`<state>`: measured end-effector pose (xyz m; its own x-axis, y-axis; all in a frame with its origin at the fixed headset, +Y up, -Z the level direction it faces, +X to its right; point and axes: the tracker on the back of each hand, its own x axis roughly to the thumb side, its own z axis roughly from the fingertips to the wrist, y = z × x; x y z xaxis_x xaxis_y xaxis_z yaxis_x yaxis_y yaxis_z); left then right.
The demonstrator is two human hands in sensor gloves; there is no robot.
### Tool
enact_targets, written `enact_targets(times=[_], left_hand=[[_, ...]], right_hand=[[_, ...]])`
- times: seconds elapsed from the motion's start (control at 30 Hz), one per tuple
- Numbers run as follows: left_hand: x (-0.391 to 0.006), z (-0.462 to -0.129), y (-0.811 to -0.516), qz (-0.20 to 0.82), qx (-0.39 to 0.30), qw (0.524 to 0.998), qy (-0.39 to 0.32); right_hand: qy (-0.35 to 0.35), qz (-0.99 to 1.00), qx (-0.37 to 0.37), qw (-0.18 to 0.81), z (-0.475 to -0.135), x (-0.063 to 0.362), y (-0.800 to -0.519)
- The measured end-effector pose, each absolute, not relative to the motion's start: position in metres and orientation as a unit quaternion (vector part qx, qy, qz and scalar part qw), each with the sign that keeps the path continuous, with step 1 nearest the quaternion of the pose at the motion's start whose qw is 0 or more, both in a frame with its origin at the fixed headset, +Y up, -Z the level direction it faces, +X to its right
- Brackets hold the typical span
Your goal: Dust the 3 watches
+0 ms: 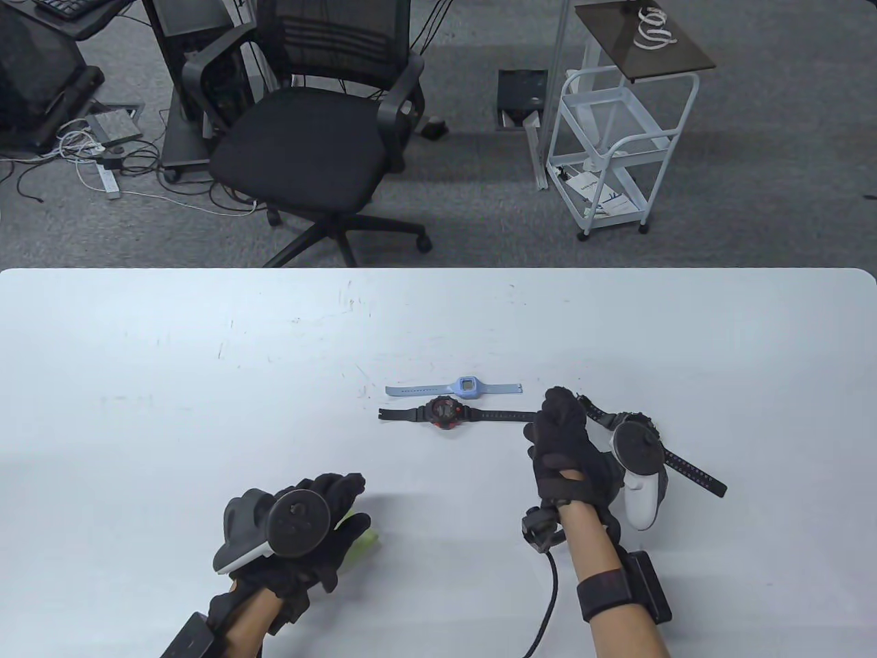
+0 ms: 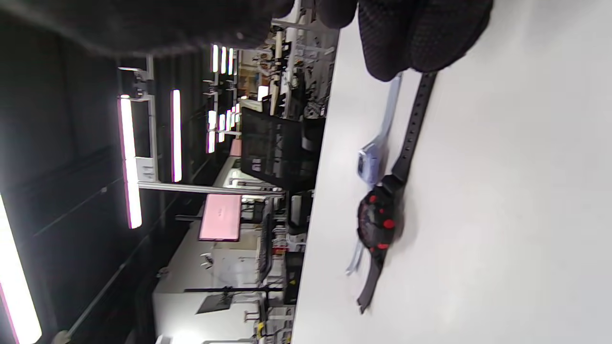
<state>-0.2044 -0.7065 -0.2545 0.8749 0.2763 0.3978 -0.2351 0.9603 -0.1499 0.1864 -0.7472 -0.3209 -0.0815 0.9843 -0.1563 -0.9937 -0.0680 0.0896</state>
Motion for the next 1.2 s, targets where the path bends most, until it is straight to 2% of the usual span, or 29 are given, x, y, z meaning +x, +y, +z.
enact_targets(times=[0.17,0.37,0.57,1.0,1.2], left_hand=[[-0.211,-0.256,-0.705,0.139,-0.044,0.969,-0.198],[-0.228,-0.258,-0.700,0.141,-0.027,0.979,-0.146],[-0.243,-0.264,-0.706,0.133,-0.032,0.986,-0.098],[-0.216,-0.283,-0.749,0.005,-0.131,0.988,-0.077],[-0.207,-0.284,-0.757,-0.023,-0.105,0.990,-0.086]], right_hand=[[0.067,0.677,0.041,0.732,-0.304,0.195,-0.721],[0.031,0.691,0.096,0.716,-0.284,0.198,-0.693],[0.042,0.684,0.101,0.721,-0.282,0.197,-0.701],[0.056,0.684,0.097,0.721,-0.284,0.197,-0.707],[0.062,0.685,0.094,0.720,-0.285,0.197,-0.710]])
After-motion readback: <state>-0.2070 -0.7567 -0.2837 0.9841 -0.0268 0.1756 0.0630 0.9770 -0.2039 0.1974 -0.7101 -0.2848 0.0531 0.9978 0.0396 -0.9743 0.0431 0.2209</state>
